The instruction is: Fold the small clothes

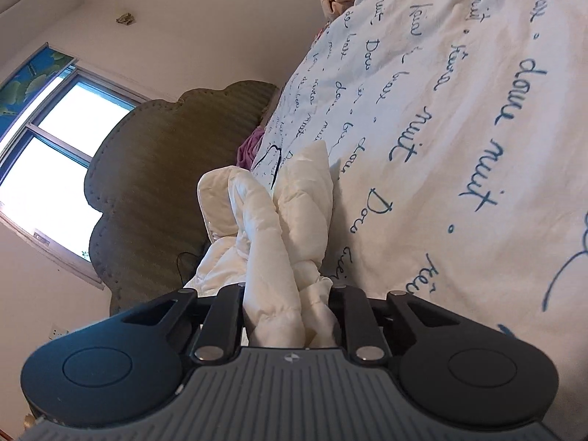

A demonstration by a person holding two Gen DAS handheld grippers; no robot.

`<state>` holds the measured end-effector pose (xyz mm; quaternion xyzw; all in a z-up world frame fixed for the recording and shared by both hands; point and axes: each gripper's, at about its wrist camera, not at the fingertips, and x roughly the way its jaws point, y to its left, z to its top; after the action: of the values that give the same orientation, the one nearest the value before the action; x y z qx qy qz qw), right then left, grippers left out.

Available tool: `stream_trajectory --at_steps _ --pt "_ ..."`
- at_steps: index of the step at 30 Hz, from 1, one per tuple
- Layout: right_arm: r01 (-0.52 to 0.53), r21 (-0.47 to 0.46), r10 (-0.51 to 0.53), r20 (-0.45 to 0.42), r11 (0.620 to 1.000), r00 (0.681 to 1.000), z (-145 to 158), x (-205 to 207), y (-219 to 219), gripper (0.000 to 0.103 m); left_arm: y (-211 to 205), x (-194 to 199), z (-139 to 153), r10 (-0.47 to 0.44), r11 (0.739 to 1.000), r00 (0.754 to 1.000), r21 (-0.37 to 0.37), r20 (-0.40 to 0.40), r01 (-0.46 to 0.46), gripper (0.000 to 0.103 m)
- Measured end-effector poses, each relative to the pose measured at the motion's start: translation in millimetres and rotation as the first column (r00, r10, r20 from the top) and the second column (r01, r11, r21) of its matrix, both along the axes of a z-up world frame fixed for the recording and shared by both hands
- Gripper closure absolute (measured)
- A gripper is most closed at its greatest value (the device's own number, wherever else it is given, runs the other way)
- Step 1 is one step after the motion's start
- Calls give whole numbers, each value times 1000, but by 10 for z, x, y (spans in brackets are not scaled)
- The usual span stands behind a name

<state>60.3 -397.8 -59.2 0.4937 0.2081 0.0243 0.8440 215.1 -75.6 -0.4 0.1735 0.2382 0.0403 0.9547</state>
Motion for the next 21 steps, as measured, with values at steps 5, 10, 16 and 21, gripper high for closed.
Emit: stream_trajectory --at_steps 5,10,16,21 --pt "-44 -35 43 -41 998 998 89 122 29 64 -102 244 -162 53 998 997 42 -55 -51 0" --pt "-23 -3 23 -50 1000 998 -1 104 48 47 99 255 -275 57 993 996 -97 -66 -63 0" --pt "0 -34 -1 -18 999 1000 141 -30 122 77 136 229 -353 54 990 997 -125 -51 -60 0" --pt "-20 -68 24 64 997 998 489 -37 256 78 144 206 -389 53 990 998 -126 -38 -57 0"
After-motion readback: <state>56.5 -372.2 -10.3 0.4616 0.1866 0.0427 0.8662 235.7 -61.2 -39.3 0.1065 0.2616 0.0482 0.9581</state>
